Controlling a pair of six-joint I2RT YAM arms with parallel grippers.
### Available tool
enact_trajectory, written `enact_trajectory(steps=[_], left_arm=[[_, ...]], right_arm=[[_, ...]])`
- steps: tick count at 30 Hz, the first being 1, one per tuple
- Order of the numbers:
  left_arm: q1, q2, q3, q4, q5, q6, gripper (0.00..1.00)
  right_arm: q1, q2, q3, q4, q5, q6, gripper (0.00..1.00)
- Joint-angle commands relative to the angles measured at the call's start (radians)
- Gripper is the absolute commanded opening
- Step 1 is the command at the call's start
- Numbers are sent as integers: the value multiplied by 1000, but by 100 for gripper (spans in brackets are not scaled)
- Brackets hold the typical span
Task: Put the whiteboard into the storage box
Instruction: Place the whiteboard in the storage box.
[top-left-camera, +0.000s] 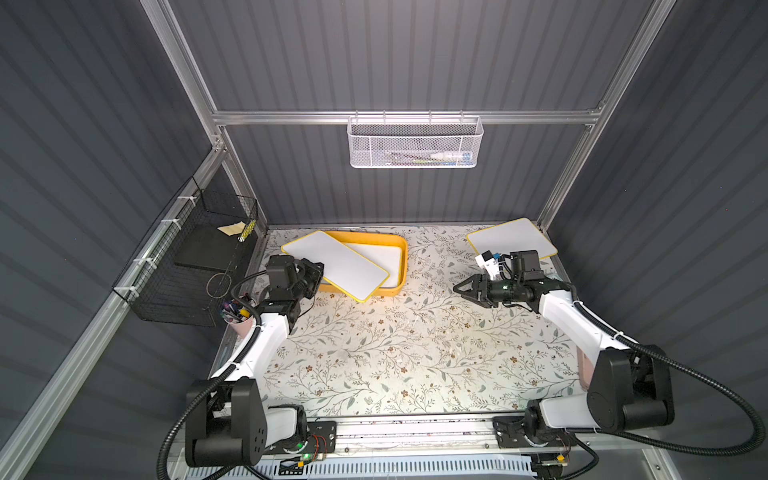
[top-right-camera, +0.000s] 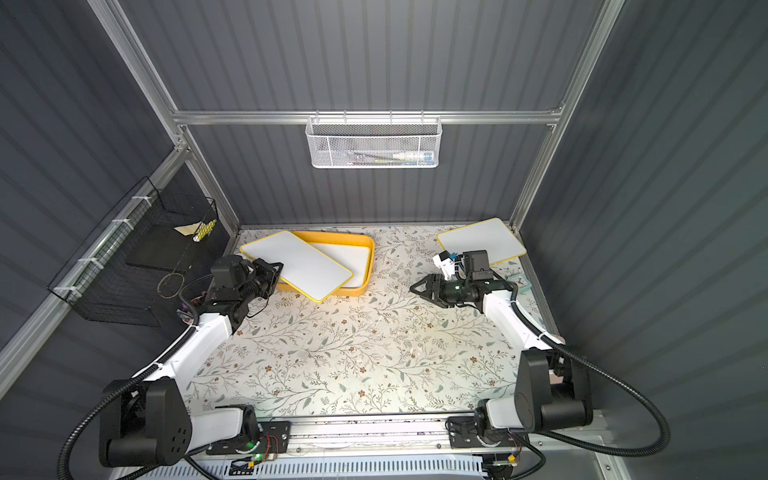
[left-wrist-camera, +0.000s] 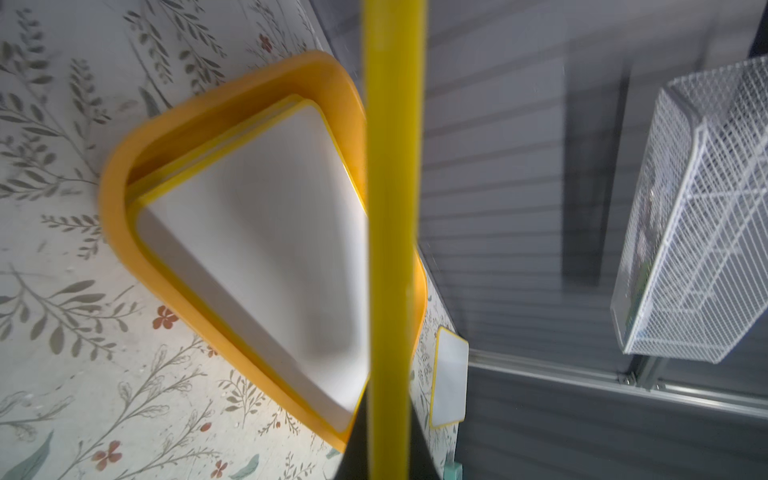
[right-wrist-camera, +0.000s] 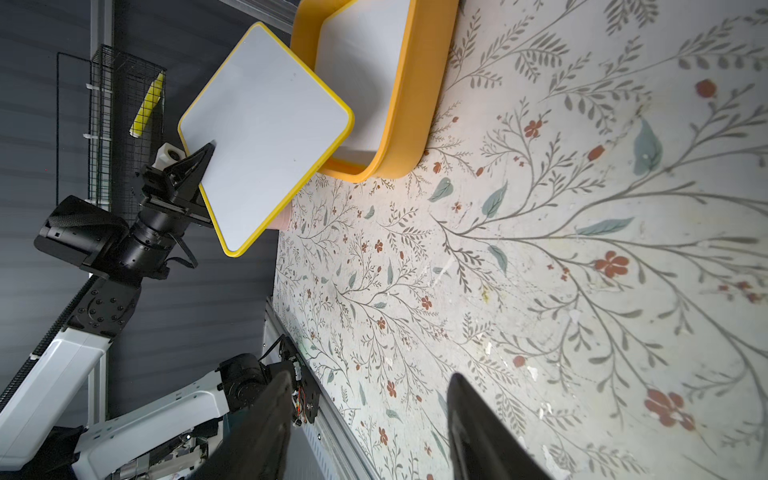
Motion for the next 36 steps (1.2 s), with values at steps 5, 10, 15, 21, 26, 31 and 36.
enact_trajectory(steps=[5, 10, 15, 21, 26, 31, 36], left_arm=[[-17, 20, 97, -30, -150, -129, 0], [-89, 68, 187, -181, -315, -264, 0], [-188, 177, 314, -262, -406, -316, 0], [-240, 270, 346, -220, -455, -418, 0], [-273, 341, 383, -209, -478, -463, 0], [-286, 412, 423, -217, -476, -494, 0], [-291, 448, 426, -203, -462, -510, 8]], right_arm=[[4, -36, -25, -11, 5, -25, 60], [4, -31, -27, -23, -12, -31, 60], [4, -57, -30, -40, 12, -51, 61], [4, -94, -52, -83, 32, -69, 61], [4, -102, -59, -87, 35, -70, 61], [4, -89, -39, -101, 29, -77, 61], [4, -89, -43, -94, 35, -74, 62]])
